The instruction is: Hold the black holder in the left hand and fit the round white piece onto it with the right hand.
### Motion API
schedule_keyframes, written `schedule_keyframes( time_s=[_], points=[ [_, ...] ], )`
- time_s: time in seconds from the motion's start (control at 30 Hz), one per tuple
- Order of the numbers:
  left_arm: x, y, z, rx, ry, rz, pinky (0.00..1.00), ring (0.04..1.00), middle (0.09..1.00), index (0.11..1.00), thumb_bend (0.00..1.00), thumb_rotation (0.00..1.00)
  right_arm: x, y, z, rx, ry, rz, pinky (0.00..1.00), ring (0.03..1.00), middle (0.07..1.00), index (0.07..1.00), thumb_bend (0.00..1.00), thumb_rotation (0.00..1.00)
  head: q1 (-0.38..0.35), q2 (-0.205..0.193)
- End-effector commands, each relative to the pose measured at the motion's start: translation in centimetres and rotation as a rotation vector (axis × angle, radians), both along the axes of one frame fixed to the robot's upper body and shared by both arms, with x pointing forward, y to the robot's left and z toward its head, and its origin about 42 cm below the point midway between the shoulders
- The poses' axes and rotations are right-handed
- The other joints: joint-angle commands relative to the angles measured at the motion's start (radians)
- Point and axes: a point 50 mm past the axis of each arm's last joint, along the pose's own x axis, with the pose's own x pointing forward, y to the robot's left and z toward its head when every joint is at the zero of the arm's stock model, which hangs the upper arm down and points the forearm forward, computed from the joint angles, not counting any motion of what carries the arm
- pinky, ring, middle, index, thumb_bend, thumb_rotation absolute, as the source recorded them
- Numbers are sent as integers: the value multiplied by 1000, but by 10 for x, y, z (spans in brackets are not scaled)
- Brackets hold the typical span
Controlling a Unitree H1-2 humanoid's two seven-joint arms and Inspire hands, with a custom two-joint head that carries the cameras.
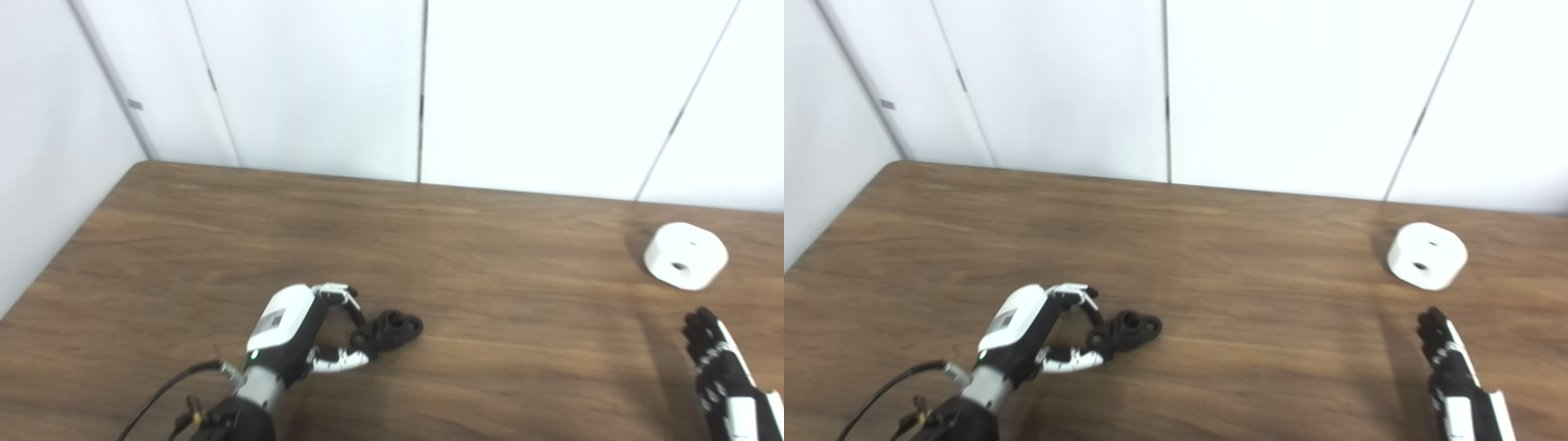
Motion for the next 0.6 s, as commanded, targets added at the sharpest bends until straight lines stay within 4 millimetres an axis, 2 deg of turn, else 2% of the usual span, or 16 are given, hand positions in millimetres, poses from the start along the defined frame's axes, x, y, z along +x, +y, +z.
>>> schedule_keyframes(
  time_s=[0.0,0.17,0.33,0.57],
  points=[
    [-9,-9,-1,-1,17,-72,701,824,785,488,515,44,-4,11,-5,27,5,-8,996,956,937,940,664,978,-32,12],
    [-19,-16,-9,30,39,-137,745,821,785,488,515,45,-3,19,-4,11,11,-19,975,946,929,936,692,979,-62,26],
    [-26,-24,-16,92,34,-173,851,831,781,488,517,47,-2,24,-2,17,16,-19,973,948,926,929,693,967,-94,50],
    [-33,-34,-30,129,39,-229,876,841,794,488,517,47,-3,30,0,12,23,-16,963,939,918,920,644,973,-119,68]
  ],
)
